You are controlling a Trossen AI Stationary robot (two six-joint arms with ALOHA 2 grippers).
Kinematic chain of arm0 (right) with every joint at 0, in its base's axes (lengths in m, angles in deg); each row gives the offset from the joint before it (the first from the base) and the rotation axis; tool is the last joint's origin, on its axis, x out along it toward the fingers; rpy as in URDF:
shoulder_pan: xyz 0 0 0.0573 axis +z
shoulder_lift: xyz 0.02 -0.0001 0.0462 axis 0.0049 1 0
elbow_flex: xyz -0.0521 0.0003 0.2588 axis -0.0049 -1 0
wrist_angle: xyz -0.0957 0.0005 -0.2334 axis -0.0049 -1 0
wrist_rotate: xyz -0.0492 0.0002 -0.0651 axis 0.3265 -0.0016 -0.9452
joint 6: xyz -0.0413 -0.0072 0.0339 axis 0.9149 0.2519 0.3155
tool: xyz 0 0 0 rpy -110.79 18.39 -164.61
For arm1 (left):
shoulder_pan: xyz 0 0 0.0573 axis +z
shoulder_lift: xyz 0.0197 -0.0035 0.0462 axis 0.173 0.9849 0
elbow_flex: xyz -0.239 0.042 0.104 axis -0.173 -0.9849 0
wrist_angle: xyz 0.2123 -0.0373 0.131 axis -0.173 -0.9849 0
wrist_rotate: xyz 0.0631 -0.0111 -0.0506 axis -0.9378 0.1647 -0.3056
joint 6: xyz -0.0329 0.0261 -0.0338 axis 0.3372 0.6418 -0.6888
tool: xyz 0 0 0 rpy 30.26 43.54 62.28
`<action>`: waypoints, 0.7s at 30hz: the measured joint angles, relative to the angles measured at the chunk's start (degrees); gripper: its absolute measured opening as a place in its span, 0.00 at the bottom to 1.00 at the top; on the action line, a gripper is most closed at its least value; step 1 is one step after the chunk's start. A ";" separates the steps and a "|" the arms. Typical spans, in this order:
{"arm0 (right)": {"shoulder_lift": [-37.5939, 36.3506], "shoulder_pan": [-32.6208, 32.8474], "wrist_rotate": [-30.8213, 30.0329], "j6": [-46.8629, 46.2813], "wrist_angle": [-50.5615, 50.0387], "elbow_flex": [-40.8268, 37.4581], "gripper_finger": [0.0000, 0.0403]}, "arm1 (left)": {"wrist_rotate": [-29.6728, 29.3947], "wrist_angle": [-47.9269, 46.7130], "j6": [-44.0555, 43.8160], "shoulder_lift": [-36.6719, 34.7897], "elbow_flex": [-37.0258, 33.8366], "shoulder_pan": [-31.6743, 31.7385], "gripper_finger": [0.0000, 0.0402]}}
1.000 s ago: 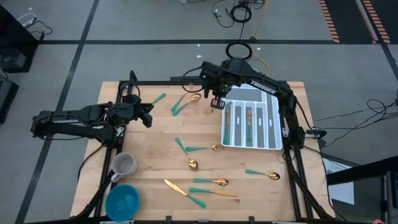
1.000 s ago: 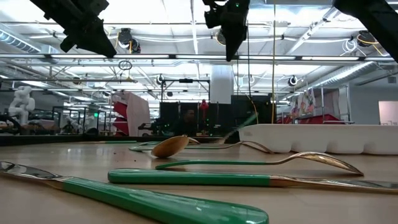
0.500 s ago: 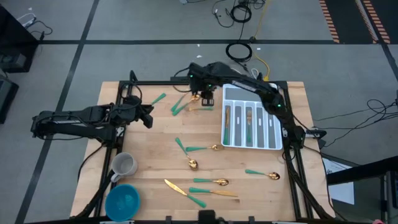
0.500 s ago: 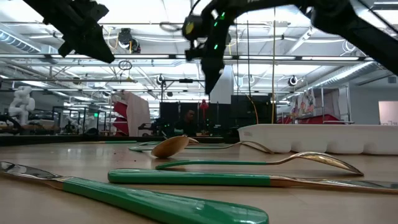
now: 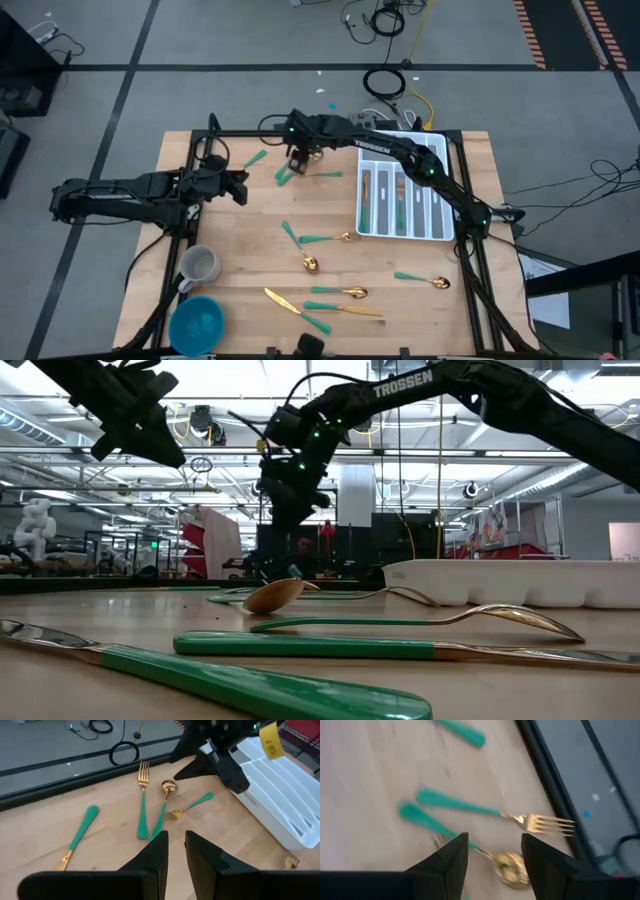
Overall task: Sort silverware
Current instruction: Put the top right green fork into the white cutlery tray
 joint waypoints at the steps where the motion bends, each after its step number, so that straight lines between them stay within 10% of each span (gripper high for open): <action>1: -0.04 0.29 1.08 -2.21 1.46 0.00 0.43 | -0.01 0.31 0.02 0.00 0.00 0.00 0.18; 21: 4.63 1.59 1.02 6.41 -15.35 0.00 0.43 | -0.16 2.91 0.05 -0.02 0.00 0.00 0.18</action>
